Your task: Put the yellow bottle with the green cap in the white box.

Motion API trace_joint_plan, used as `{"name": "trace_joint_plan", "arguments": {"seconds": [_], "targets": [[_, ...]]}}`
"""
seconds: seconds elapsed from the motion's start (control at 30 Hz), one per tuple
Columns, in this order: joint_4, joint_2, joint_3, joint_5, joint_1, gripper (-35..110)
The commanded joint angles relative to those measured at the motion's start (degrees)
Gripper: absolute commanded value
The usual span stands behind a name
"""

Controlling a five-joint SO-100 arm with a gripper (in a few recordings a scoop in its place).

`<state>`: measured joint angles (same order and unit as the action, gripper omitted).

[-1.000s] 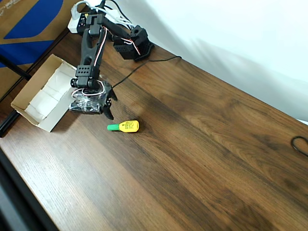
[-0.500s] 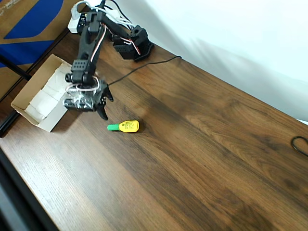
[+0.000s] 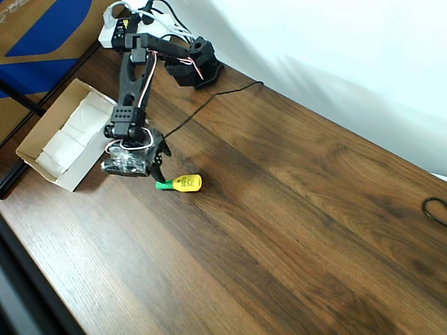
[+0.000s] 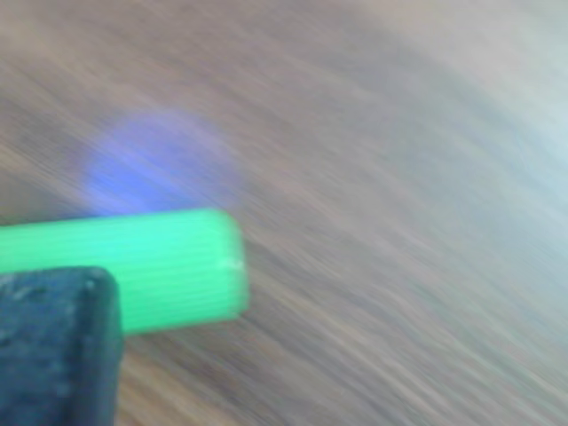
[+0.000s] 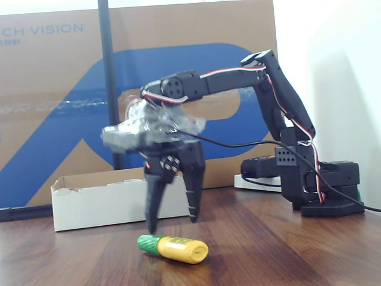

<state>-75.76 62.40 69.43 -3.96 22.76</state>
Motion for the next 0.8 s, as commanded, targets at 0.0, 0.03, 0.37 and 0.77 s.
{"name": "trace_joint_plan", "arguments": {"seconds": [0.0,0.03,0.37,0.77], "targets": [[-1.2,2.4,-2.4,0.1,1.2,31],[-1.2,2.5,-2.4,0.2,1.5,31],[-3.3,5.5,-4.2,2.0,2.5,29],[-4.9,9.9,-5.0,3.3,2.7,29]]}}
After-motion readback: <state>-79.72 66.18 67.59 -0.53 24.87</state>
